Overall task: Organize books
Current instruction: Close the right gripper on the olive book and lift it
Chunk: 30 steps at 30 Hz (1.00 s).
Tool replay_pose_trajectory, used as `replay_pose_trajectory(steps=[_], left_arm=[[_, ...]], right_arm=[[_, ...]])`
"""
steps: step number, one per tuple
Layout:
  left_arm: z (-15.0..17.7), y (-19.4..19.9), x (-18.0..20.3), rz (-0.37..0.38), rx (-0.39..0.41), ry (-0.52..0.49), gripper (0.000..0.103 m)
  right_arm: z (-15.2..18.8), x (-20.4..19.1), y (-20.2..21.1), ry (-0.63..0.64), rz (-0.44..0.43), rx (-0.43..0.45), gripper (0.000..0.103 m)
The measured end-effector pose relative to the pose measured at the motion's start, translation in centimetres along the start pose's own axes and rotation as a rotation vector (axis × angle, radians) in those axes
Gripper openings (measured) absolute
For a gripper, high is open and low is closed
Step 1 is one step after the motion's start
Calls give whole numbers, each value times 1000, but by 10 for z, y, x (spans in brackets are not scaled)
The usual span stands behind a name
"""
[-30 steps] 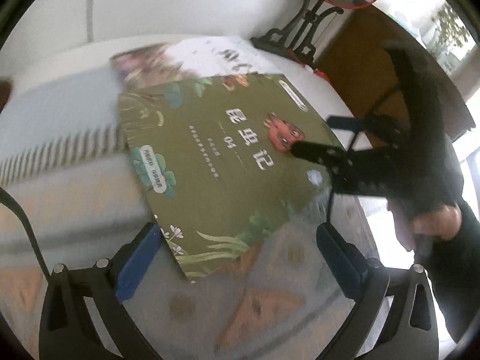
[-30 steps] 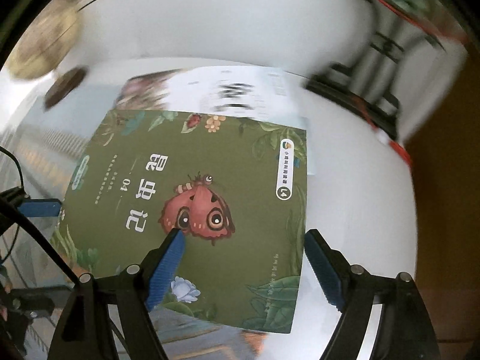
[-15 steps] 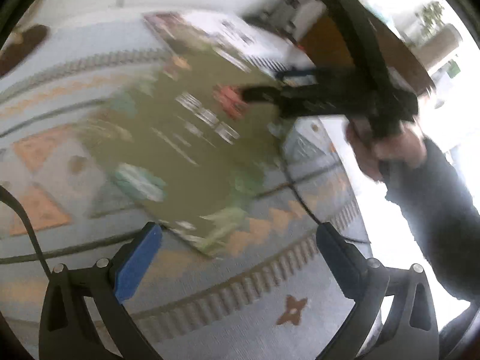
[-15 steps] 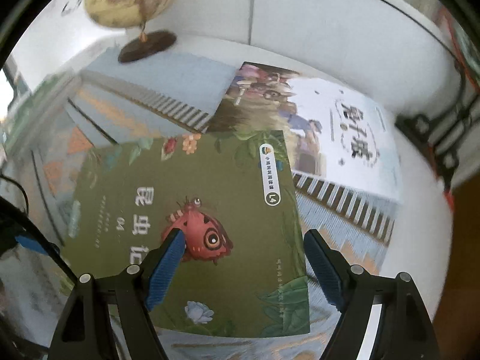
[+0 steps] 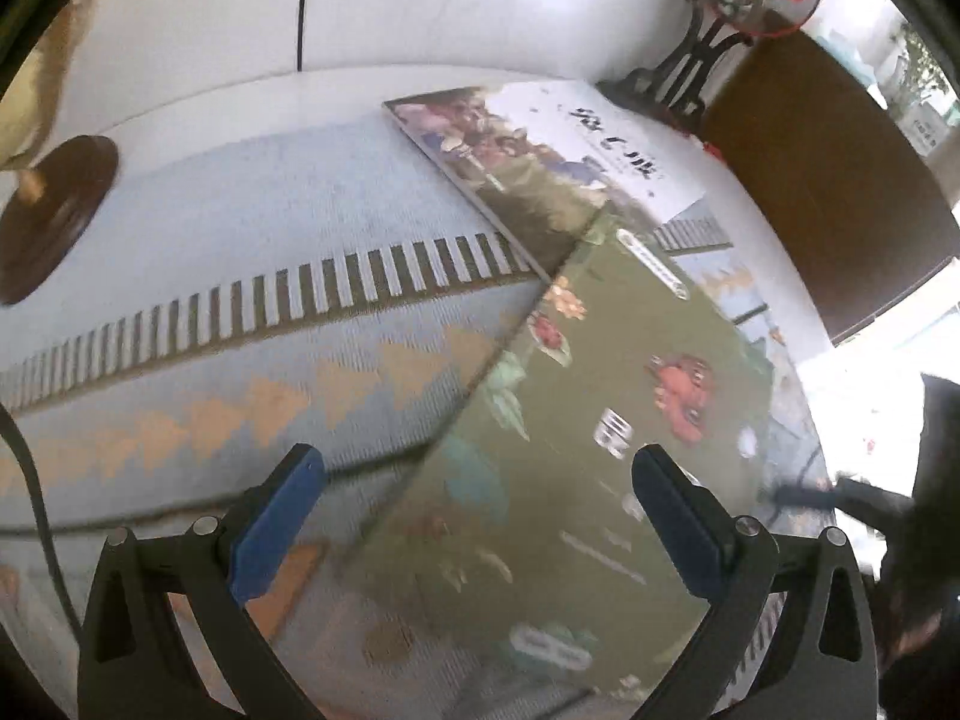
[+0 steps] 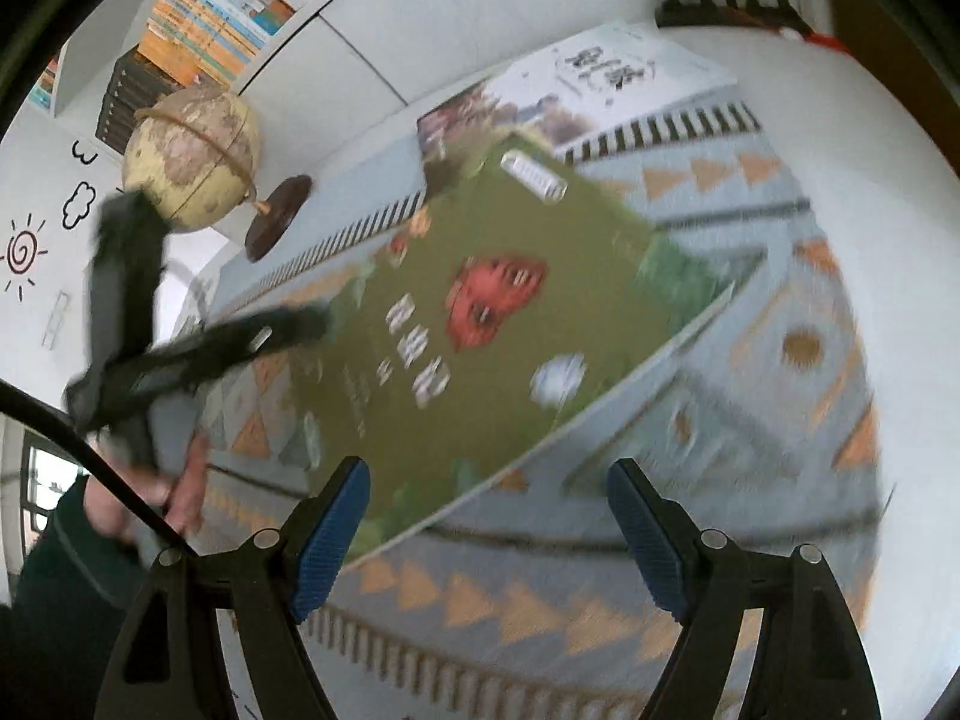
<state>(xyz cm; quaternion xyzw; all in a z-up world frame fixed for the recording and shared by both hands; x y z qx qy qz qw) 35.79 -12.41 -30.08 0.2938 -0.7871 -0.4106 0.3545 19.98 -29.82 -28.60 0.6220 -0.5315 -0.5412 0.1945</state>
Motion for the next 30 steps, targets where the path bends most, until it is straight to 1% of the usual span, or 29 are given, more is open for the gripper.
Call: replay_pose_trajectory(steps=[1,2,3,4,6,8,10,12,15,16,17,22,24,26,30], left_arm=[[-4,-2,-2,4,7,1,102],[-6,-1,-1,23,14,-6,102],[-7,-2,1,34,9,-10,102],[-7,-2,3,55,0,-17,102],[-2,0,12,116,-20,-42,102],[7,0,25,169,-54,-92,103],[17,1,34,157,-70,-146,102],[27,3,41,164,-85,-176,102],[46,9,51,228,-103,-154,102],[53,12,55,247,-103,-150,102],[62,15,60,258,-105,-156,102],[102,31,74,260,-83,-158,102],[120,38,80,264,-81,-139,102],[134,43,86,261,-78,-145,102],[149,48,92,239,-50,-158,102]], right_arm=[[5,-3,0,-9,6,3,81],[11,-8,1,-20,11,12,81],[15,-11,1,-22,9,16,81],[20,-17,-1,-20,16,20,81],[21,-22,-3,0,65,44,81],[18,-25,-6,-1,70,52,81],[13,-24,-8,-25,65,70,81],[7,-21,-9,-44,56,71,81],[9,-20,-7,-54,17,42,81],[11,-20,-6,-49,21,35,82],[14,-19,-4,-45,46,34,81],[34,-19,2,-14,101,30,82],[46,-21,7,7,121,24,82],[60,-21,11,12,128,18,83],[81,-19,21,10,134,33,82]])
Point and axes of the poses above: each gripper's, at about its wrist camera, not at the fingertips, and y roughly against the way its jaws point, x to its right, z to its underside, the point moved 6 cm from there along -y, roughly the way its jaws point, and after that the axes turned 2 degrees about z, right-handed, at the moved point
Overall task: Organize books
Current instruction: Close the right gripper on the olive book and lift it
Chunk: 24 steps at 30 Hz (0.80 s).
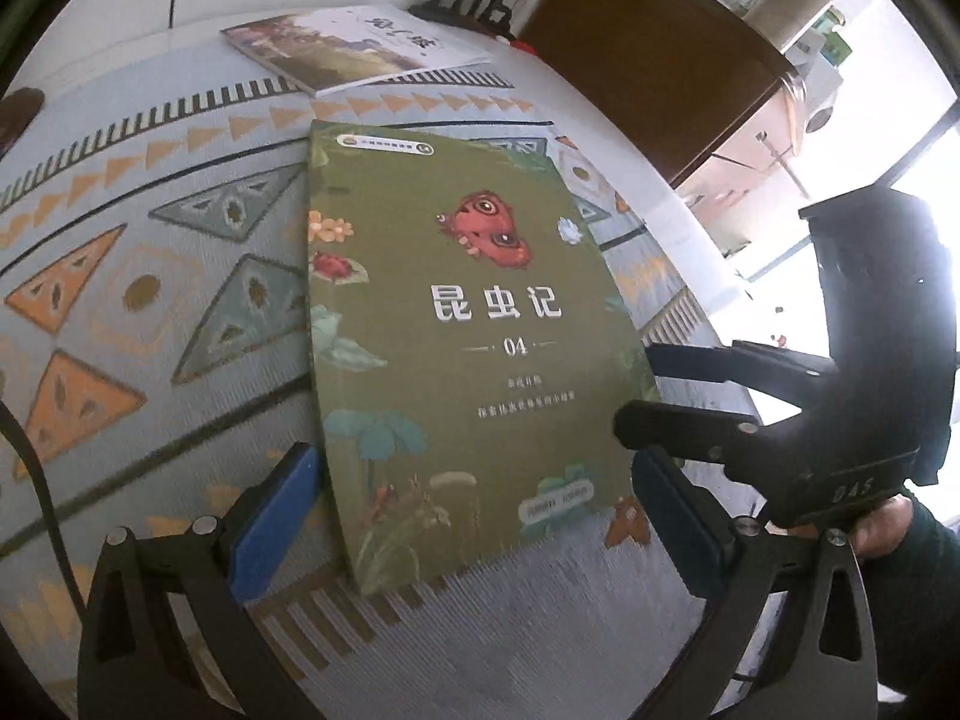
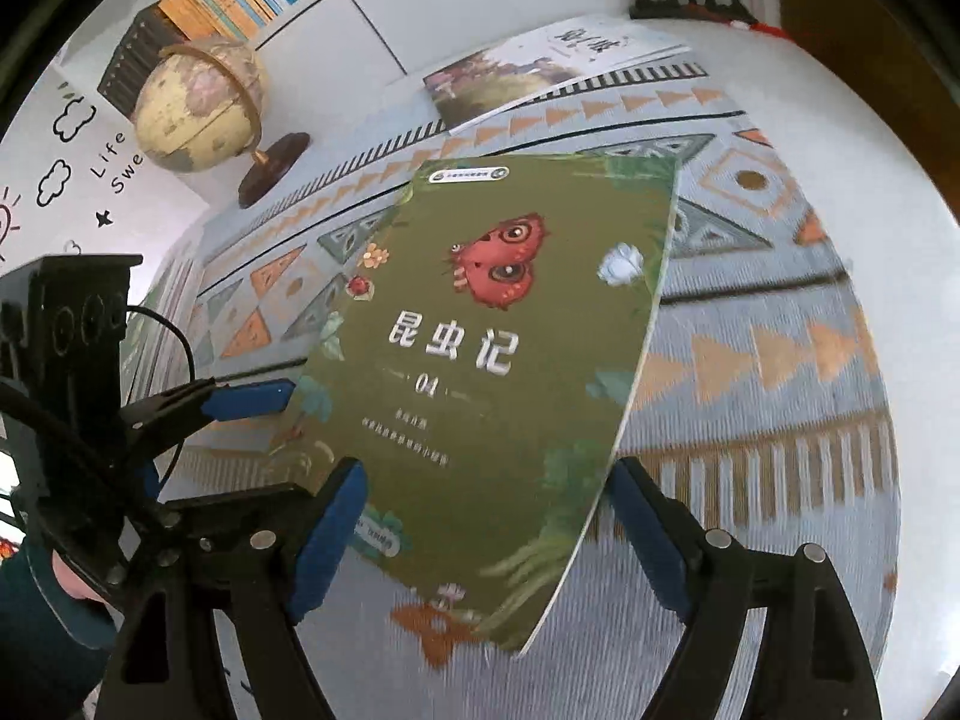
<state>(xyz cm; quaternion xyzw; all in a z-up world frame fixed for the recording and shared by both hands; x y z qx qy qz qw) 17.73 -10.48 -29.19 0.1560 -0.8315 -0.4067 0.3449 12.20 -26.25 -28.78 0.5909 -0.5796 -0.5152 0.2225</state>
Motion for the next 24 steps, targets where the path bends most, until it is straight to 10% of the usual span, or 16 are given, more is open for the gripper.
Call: replay_pose_trajectory(steps=[8,24], left_arm=[[4,4,-4,-76,43,21,102],[-7,51,9,353,246,203,102]], right_arm=[[11,7,9,-5,168,72,52],[9,4,8,-99,132,157,55]])
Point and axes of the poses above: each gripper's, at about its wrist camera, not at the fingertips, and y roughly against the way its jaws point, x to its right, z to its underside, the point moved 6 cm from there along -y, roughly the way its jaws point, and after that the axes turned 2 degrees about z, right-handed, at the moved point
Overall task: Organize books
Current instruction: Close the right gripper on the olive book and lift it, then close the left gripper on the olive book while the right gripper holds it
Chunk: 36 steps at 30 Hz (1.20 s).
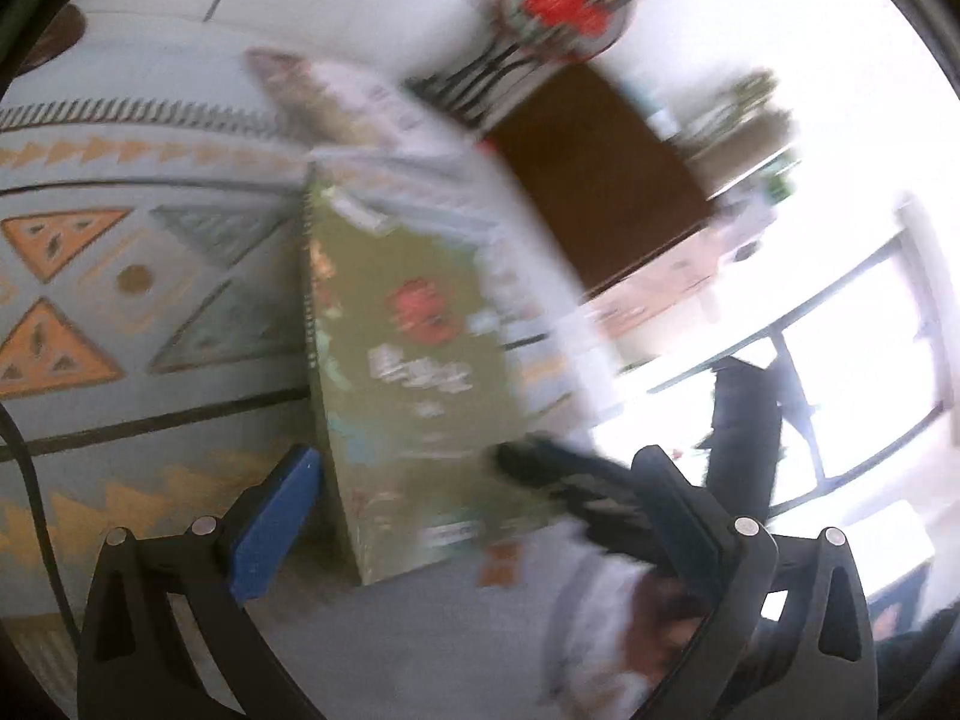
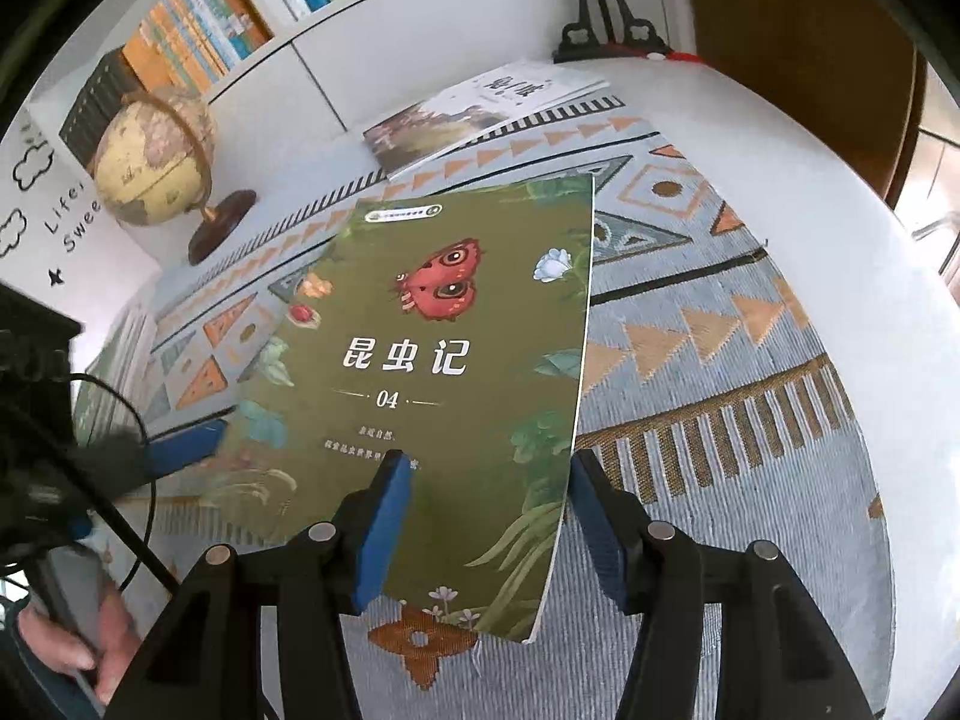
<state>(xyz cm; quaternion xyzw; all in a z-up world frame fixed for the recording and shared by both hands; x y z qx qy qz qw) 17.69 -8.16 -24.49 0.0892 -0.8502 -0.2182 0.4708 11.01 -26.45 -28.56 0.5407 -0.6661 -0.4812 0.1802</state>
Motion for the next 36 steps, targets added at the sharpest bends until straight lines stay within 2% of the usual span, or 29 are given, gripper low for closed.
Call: replay_pose_trajectory(steps=[2,4,5,7,8,10,13,14,16,19,21,25,28,32,34,36], left_arm=[[-2,1,9,58,29,0,102],[0,-14,3,-3,7,-16,102],[3,-25,-6,-30,-23,10,102],[11,-46,-21,-26,-63,104,101],[12,-50,-20,-49,-48,95,100],[12,-52,-14,-30,-21,90,100],[7,-50,-16,65,9,198,94],[5,-48,-16,104,17,231,93],[1,-45,-15,165,32,286,92],[-3,-47,-10,280,61,390,92],[-6,-46,-6,318,77,416,92],[-12,-47,-5,426,103,522,92],[-13,-49,-3,425,106,538,92],[-14,-54,-2,459,97,573,92],[-14,-57,0,434,77,551,92],[-13,-59,-3,389,65,539,92]], right_arm=[[1,3,1,-20,-34,8,57],[0,6,3,-44,-71,10,57],[0,7,3,-57,-94,11,57],[1,10,3,-84,-141,12,57],[1,10,4,-87,-150,11,57],[1,11,4,-85,-168,4,57],[3,13,7,-82,-184,-24,57],[3,15,8,-82,-186,-40,62],[7,16,11,-89,-221,-115,64],[17,21,16,-121,-268,-160,64],[21,27,17,-160,-299,-161,65],[16,44,13,-337,-439,-166,68],[12,56,4,-470,-529,-179,68],[16,61,5,-506,-585,-171,66],[12,64,6,-527,-587,-141,66],[1,67,2,-525,-560,-114,60]])
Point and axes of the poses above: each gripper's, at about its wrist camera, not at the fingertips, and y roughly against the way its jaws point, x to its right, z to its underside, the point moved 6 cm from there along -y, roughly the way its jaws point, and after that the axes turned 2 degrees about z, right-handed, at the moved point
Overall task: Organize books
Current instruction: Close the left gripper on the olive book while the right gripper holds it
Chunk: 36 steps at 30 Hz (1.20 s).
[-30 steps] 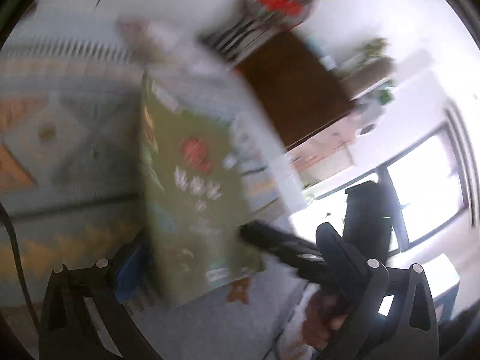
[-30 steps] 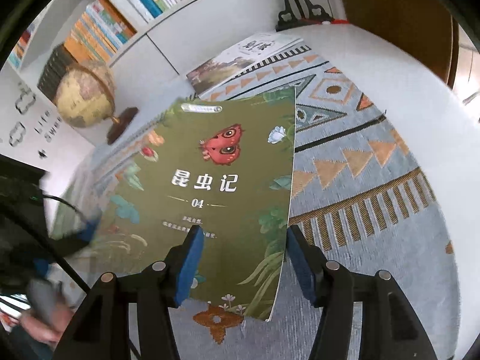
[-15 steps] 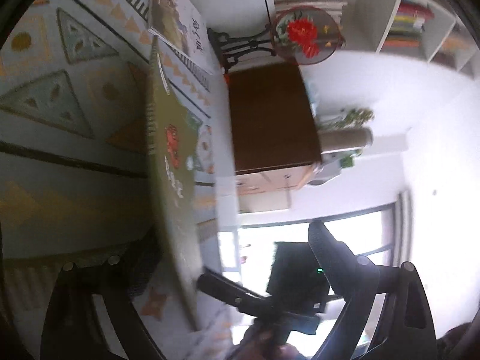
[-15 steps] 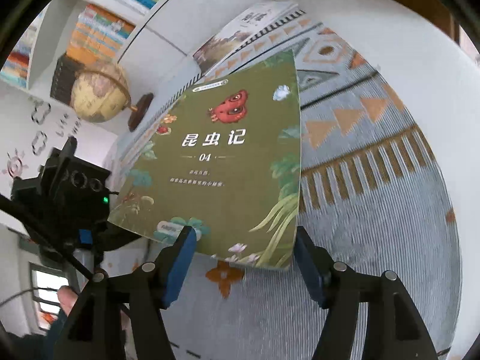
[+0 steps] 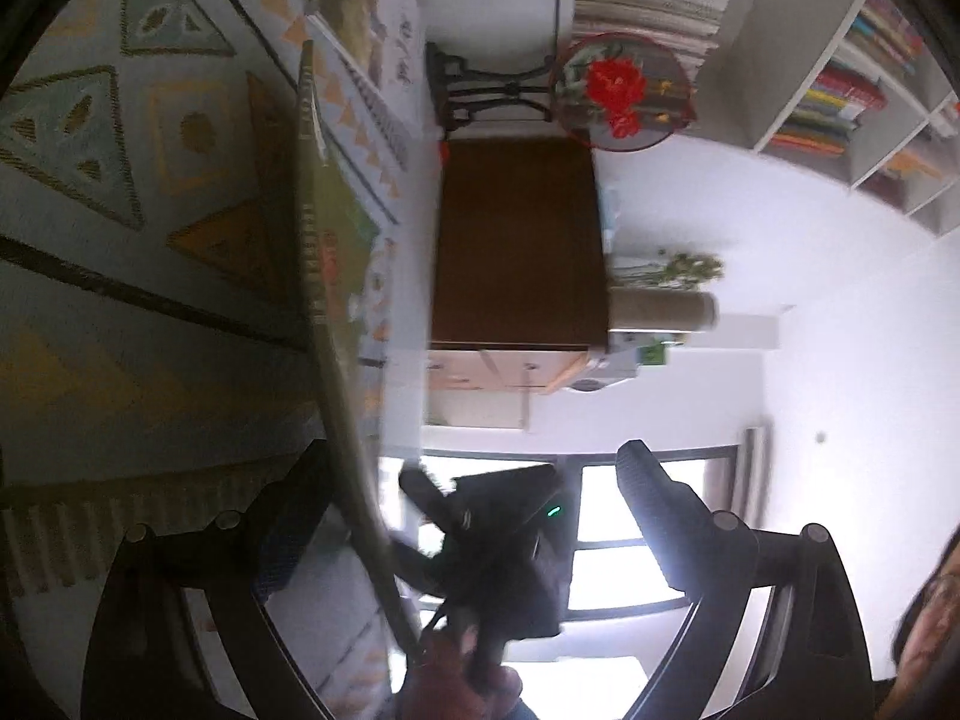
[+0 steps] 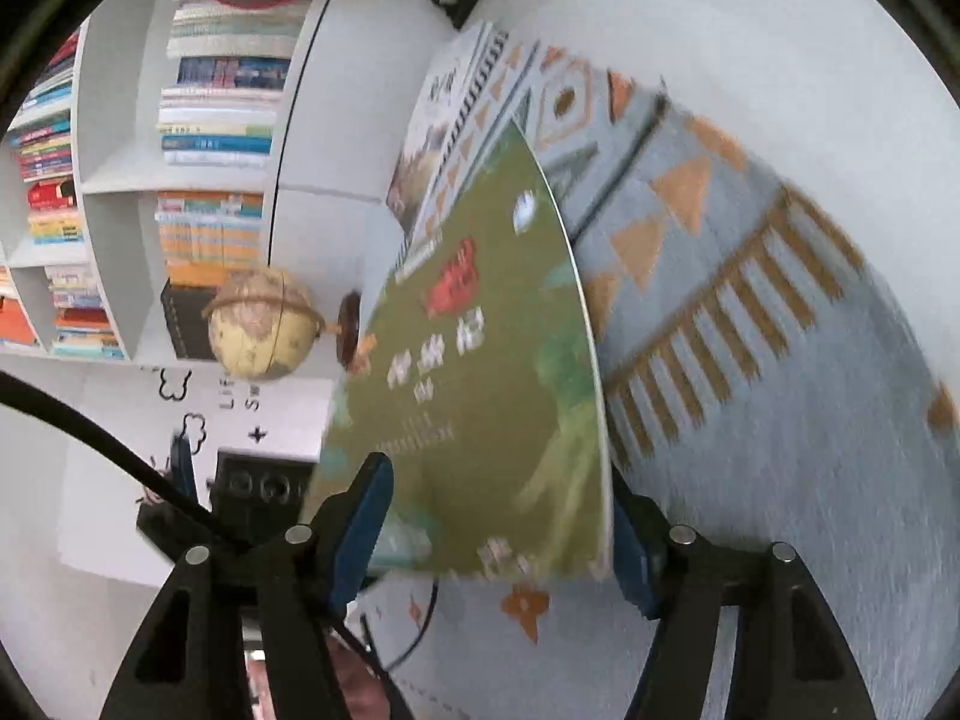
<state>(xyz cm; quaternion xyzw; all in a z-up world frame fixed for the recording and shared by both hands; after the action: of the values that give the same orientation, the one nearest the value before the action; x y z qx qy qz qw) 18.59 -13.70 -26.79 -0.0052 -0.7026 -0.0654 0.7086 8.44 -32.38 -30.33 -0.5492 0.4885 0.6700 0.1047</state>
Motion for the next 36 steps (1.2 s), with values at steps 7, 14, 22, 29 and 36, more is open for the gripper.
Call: replay_pose_trajectory(steps=[7,14,22,29,36], left_arm=[[3,-5,-16,-439,-35,-217,92],[19,-34,-9,-777,-160,-548,90],[20,-36,-5,-893,-129,-647,88],[24,-25,23,-959,-71,-749,87],[34,20,56,-1006,24,-777,87]], right_arm=[[-12,-18,-4,166,115,-5,14],[-7,-43,-6,407,264,-30,14],[-3,-48,-11,539,341,-44,14],[7,-64,-9,640,321,-31,14],[34,-110,-17,767,271,-50,15]])
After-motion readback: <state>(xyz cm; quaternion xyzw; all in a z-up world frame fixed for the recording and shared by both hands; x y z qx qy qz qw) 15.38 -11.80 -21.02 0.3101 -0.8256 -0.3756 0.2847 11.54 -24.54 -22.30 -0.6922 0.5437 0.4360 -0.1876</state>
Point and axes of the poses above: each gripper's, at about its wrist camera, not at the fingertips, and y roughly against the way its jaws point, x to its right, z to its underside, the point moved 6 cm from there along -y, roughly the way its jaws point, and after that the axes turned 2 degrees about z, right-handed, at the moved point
